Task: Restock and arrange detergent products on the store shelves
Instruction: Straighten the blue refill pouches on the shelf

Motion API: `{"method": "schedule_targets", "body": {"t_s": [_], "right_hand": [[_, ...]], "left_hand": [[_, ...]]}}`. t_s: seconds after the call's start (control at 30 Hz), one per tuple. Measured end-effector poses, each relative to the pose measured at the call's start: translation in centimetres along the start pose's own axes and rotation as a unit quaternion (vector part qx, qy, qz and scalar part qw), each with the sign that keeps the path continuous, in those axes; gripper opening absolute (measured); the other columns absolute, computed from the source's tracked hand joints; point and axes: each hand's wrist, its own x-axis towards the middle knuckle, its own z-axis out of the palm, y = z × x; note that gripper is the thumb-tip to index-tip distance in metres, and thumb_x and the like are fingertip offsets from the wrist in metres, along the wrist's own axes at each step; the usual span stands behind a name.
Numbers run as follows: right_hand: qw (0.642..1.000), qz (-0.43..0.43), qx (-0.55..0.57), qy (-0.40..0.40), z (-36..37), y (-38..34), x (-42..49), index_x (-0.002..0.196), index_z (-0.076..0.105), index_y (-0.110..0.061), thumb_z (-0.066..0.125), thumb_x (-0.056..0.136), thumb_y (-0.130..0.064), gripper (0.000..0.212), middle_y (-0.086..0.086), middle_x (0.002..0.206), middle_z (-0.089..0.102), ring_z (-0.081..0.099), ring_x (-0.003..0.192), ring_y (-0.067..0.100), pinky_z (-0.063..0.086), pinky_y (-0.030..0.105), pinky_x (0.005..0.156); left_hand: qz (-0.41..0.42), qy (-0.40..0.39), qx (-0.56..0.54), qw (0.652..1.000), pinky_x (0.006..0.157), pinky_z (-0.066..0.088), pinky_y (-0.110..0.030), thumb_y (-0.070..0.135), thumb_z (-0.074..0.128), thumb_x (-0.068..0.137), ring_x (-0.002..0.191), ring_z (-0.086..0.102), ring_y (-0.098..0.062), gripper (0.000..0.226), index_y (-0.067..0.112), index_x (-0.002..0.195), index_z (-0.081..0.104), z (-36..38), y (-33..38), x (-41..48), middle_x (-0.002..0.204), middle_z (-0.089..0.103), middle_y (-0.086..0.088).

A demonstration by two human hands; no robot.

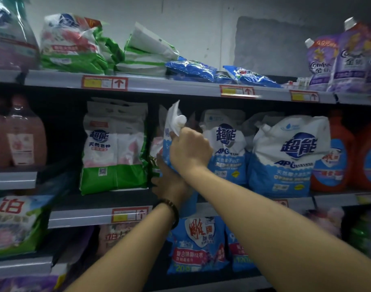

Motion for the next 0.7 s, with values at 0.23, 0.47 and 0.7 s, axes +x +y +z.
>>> {"method": "schedule_targets", "body": {"t_s": [0.23, 0.47, 0.7], "right_hand": [[0.998, -0.01, 0.05, 0.033, -0.4, -0.9, -1.5, 0.111, 0.069, -0.008, 0.048, 0.108, -0.032, 0.032, 0.008, 0.108, 0.072, 0.069, 0.098, 0.037, 0.036, 0.037, 0.071], [0.96, -0.176, 0.209, -0.054, -0.3, 4.7, -2.3, 0.152, 0.045, -0.014, 0.056, 0.104, -0.036, 0.055, 0.004, 0.126, 0.053, 0.056, 0.112, 0.022, 0.051, 0.041, 0.098], [0.91, 0.213, 0.319, -0.156, 1.2, 14.5, -3.2, 0.15, 0.022, -0.042, 0.082, 0.042, -0.089, 0.133, -0.002, 0.152, 0.044, 0.048, 0.139, 0.027, 0.048, 0.05, 0.112]], "left_hand": [[0.166, 0.036, 0.002, 0.986, 0.096, 0.049, -0.038, 0.012, 0.07, 0.094, 0.122, 0.062, -0.032, 0.061, 0.017, 0.15, 0.046, -1.8, -2.0, -1.1, 0.137, 0.063, -0.009], [0.193, -0.088, -0.201, 0.956, 0.075, 0.064, -0.033, 0.001, 0.082, 0.082, 0.093, 0.078, -0.016, 0.044, 0.029, 0.112, 0.069, -6.1, -1.2, 0.3, 0.104, 0.08, 0.002], [0.164, -0.161, -0.246, 0.942, 0.078, 0.066, -0.041, 0.0, 0.081, 0.084, 0.099, 0.078, -0.03, 0.047, 0.016, 0.127, 0.068, -4.3, -2.1, 1.9, 0.115, 0.079, -0.004]]}}
